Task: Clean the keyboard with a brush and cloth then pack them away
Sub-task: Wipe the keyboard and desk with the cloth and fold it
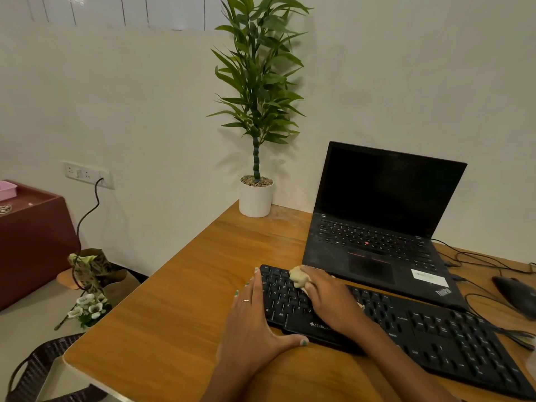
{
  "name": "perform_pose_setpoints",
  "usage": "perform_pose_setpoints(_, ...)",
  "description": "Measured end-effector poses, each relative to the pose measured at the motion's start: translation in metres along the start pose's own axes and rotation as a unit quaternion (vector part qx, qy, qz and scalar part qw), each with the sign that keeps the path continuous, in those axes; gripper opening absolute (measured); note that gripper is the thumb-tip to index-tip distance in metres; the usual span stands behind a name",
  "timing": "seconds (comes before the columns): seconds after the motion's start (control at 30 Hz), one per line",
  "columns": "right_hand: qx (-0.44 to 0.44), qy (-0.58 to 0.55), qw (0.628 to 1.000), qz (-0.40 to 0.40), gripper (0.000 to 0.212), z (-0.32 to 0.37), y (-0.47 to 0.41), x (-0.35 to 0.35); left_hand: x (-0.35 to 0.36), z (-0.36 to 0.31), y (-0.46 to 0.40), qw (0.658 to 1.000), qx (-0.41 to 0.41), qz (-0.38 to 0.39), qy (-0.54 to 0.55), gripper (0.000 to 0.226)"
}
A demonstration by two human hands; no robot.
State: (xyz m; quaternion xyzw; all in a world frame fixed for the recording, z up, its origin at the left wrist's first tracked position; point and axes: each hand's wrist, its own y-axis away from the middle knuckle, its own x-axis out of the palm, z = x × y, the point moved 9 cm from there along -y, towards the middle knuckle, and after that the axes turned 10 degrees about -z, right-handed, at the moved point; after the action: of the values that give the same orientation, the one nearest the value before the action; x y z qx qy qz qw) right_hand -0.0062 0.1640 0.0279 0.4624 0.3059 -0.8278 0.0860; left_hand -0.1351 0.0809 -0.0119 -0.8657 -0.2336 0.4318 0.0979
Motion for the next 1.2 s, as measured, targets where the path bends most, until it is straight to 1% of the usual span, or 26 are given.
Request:
perform_pose_setpoints(0.03,-0.003,-0.012,1.0,0.004,0.043,0.008,0.003,0.002,-0.001,0.0,0.0,1.0,-0.001,-0.002,0.005,0.147)
perform_pose_setpoints(0.13,-0.09,-0.063,0.993,0.038,0.053,0.053,0.032,0.014,-0.001,0.0,-0.001,1.0,0.0,0.0,0.014,0.144)
perform_pose_setpoints(0.2,-0.117,-0.061,0.99,0.043,0.059,0.059,0.037,0.012,-0.001,-0.001,-0.001,1.0,0.0,-0.003,0.025,0.143)
perform_pose_setpoints(0.27,-0.104,-0.016,0.994,0.017,0.067,0.037,0.016,0.011,-0.002,-0.001,-0.001,1.0,-0.004,0.001,0.03,0.148)
perform_pose_setpoints(0.33,-0.049,0.026,0.998,-0.024,0.07,0.011,-0.007,0.006,-0.002,0.0,0.0,1.0,-0.01,0.009,0.028,0.151)
perform_pose_setpoints(0.37,-0.021,0.025,0.999,-0.04,0.068,0.006,-0.013,0.004,-0.002,-0.001,0.0,0.999,-0.012,0.01,0.029,0.151)
perform_pose_setpoints(0.4,-0.011,0.006,0.998,-0.054,0.065,0.009,-0.014,0.006,-0.002,0.0,0.0,0.999,-0.011,0.01,0.029,0.15)
perform_pose_setpoints(0.43,-0.024,-0.024,0.998,-0.051,0.061,0.024,-0.009,0.011,-0.001,0.001,0.0,0.999,-0.009,0.008,0.033,0.149)
perform_pose_setpoints(0.53,-0.136,-0.101,0.985,0.011,0.043,0.082,0.029,0.024,0.006,0.006,-0.001,0.997,-0.005,-0.006,0.074,0.132)
perform_pose_setpoints(0.57,-0.158,-0.115,0.98,0.03,0.04,0.088,0.034,0.023,0.006,0.006,-0.002,0.996,-0.009,-0.007,0.085,0.131)
perform_pose_setpoints(0.6,-0.162,-0.113,0.98,0.034,0.042,0.082,0.03,0.021,0.004,0.004,-0.002,0.996,-0.014,-0.004,0.09,0.137)
perform_pose_setpoints(0.63,-0.147,-0.089,0.985,0.028,0.049,0.066,0.02,0.018,0.001,0.002,-0.002,0.996,-0.018,0.003,0.089,0.145)
perform_pose_setpoints(0.7,-0.077,-0.025,0.997,-0.012,0.066,0.024,-0.005,0.011,-0.003,-0.003,-0.002,0.996,-0.017,0.01,0.083,0.153)
perform_pose_setpoints(0.73,-0.054,-0.024,0.998,-0.026,0.068,0.017,-0.011,0.007,-0.004,-0.004,-0.002,0.997,-0.015,0.01,0.08,0.154)
perform_pose_setpoints(0.77,-0.059,-0.041,0.997,-0.023,0.064,0.024,-0.01,0.009,-0.004,-0.005,-0.003,0.997,-0.013,0.009,0.082,0.154)
perform_pose_setpoints(0.87,-0.17,-0.083,0.981,0.05,0.045,0.083,0.022,0.028,0.0,-0.003,-0.005,0.996,0.0,0.007,0.088,0.144)
perform_pose_setpoints(0.9,-0.199,-0.099,0.973,0.064,0.042,0.096,0.031,0.028,0.0,-0.004,-0.006,0.996,0.003,0.007,0.09,0.14)
perform_pose_setpoints(0.93,-0.207,-0.109,0.97,0.066,0.04,0.099,0.032,0.026,-0.002,-0.005,-0.006,0.996,0.002,0.007,0.094,0.139)
perform_pose_setpoints(1.0,-0.164,-0.098,0.98,0.062,0.043,0.075,0.01,0.023,-0.008,-0.009,-0.005,0.994,-0.01,0.008,0.109,0.148)
perform_pose_setpoints(1.1,-0.082,0.0,0.996,0.037,0.057,0.034,-0.021,0.024,-0.011,-0.008,-0.004,0.992,-0.021,0.01,0.122,0.156)
perform_pose_setpoints(1.17,-0.069,-0.017,0.997,0.041,0.058,0.042,-0.016,0.028,-0.007,-0.004,-0.004,0.992,-0.024,0.014,0.12,0.156)
perform_pose_setpoints(1.2,-0.09,-0.043,0.994,0.049,0.056,0.056,-0.005,0.033,-0.006,-0.004,-0.005,0.993,-0.018,0.011,0.115,0.154)
